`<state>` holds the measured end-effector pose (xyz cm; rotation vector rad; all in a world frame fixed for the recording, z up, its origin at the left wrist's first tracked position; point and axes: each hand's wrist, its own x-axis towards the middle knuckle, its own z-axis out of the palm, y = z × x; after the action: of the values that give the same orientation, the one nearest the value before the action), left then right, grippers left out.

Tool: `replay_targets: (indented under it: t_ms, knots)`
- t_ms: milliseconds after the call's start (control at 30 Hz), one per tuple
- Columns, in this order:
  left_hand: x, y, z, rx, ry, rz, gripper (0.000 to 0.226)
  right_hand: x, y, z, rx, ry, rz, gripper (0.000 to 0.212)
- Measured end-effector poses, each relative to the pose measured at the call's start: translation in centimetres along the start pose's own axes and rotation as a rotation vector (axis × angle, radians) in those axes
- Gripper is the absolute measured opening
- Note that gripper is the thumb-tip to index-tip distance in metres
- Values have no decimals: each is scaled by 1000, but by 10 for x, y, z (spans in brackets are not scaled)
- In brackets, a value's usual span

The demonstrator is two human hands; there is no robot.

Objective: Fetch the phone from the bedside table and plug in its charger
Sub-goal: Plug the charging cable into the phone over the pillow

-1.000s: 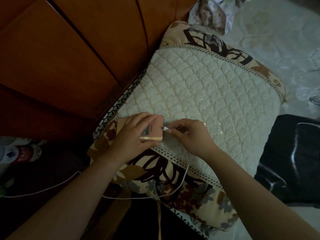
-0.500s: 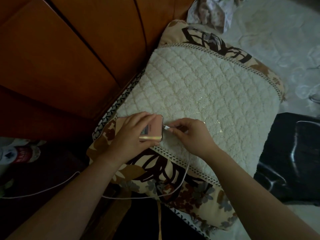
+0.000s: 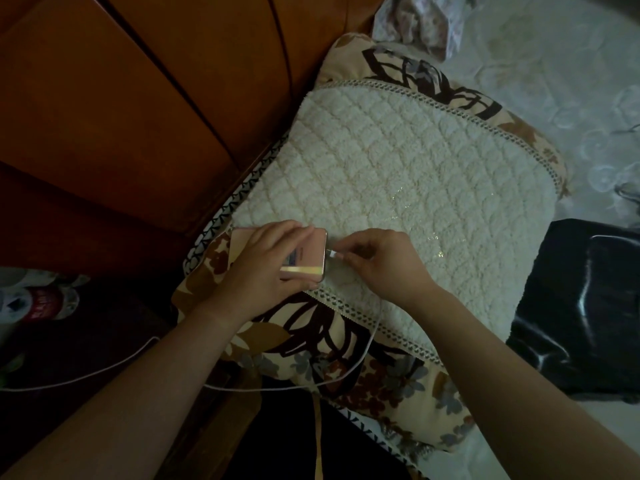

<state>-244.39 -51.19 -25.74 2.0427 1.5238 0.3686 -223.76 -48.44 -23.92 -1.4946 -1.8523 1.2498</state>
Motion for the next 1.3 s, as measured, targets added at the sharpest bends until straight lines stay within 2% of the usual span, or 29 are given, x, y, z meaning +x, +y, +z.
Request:
replay_targets:
  t_ms: [233,467,633,1033,1300]
  knots:
    - [1,0,4,-12,-23,-39,82,-4,1,3,-203,-33,-94,21]
    - [2,2,0,-9,-22,-37,83,-6,0,7,-171,82,-95,14]
    - [2,2,0,-16,-24,-43,83,-3,0,4,-266,-36,-136,15]
    - [1,-2,2,9,-19,-12,82,0,-7,2,-312,-125,-178,17]
    - [5,0,1,47,-52,-8,81,8,-12,3,-447,-188,-156,20]
